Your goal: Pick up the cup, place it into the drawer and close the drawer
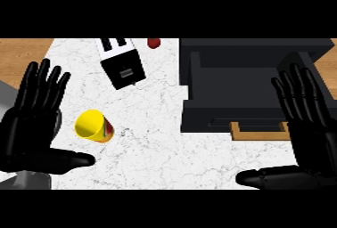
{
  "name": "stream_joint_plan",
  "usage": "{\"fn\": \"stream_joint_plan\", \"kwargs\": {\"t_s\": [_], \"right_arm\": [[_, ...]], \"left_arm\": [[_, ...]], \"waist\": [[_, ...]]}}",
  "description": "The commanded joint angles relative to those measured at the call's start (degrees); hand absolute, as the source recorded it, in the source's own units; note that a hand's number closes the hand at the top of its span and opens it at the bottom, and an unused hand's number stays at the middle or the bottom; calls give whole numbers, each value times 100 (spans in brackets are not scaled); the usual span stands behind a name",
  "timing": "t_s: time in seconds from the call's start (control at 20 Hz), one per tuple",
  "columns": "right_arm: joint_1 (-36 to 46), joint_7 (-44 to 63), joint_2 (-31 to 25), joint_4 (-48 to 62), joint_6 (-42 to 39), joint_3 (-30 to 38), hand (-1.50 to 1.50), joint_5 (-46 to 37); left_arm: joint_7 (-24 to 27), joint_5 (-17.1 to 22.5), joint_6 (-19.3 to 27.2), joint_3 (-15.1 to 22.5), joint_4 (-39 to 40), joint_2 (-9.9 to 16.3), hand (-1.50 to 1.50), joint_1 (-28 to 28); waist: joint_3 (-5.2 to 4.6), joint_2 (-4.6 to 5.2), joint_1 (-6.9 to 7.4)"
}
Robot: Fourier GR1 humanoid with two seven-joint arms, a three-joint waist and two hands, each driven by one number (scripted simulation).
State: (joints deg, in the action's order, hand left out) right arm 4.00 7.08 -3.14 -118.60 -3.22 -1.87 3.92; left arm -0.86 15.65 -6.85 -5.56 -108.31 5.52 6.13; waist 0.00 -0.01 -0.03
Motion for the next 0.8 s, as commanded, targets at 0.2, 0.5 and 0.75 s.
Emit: {"fn": "stream_joint_plan", "kwargs": {"t_s": [0.2, 0.5, 0.75], "right_arm": [[-115, -10, 212, -110, 108, -220, -150, -161], [-22, -203, 61, 185, -77, -13, -150, -120], [289, 19, 8, 141, 7, 125, -150, -55]], "left_arm": [[-208, -230, 282, 133, -21, -95, -150, 107], [56, -413, 430, 114, 939, -185, -150, 599], [241, -171, -33, -57, 542, 11, -150, -351]], "waist": [[0, -4, 3], [0, 2, -12], [-1, -2, 18]]}}
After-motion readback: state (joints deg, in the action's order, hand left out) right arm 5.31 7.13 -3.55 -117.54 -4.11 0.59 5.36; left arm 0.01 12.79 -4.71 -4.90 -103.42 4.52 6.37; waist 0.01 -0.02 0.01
